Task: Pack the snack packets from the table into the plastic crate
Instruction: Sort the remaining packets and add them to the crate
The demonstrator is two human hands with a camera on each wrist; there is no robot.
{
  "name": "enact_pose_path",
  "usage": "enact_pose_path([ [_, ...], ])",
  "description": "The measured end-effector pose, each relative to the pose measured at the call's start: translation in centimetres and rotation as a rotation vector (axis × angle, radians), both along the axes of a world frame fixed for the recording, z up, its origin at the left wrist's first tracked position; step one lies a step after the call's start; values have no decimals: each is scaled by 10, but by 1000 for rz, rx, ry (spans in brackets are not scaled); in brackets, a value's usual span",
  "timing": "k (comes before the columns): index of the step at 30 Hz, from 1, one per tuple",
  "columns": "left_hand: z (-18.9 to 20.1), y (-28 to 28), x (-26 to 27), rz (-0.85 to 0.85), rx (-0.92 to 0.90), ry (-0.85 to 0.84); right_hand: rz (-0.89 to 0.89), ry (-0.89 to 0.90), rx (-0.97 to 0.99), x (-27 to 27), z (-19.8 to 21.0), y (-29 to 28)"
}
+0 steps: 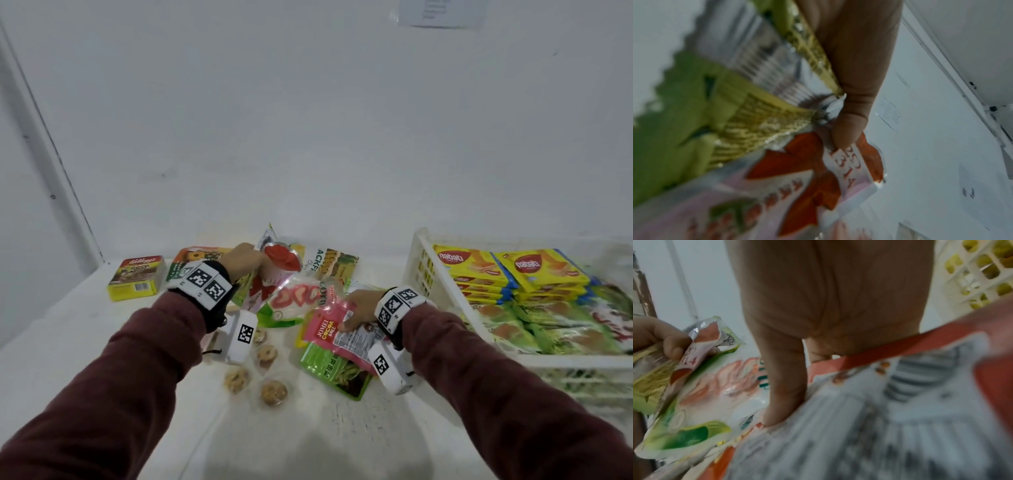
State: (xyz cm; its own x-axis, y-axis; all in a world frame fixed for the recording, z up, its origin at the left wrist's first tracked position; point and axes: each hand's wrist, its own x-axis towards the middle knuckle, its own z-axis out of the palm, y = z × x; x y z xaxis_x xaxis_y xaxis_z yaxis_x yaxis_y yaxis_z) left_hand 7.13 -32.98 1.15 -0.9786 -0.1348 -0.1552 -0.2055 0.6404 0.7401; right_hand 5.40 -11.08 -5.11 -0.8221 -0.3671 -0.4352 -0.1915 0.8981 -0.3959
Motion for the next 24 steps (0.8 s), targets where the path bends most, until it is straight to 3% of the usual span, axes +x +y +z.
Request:
enact_pose_path([
  [3,21,1,3,7,39,60,61,39,-50,5,15,-2],
  [7,54,9,2,0,128,213,87,233,-131,18,53,10],
  [13,94,63,9,-62,515,359,-87,470,-370,61,127,80],
  [17,98,130,19,-234,689,361,-179,555,-331,85,153,155],
  [24,70,243,23,-445,634,207,-331,513,-163,89,153,266],
])
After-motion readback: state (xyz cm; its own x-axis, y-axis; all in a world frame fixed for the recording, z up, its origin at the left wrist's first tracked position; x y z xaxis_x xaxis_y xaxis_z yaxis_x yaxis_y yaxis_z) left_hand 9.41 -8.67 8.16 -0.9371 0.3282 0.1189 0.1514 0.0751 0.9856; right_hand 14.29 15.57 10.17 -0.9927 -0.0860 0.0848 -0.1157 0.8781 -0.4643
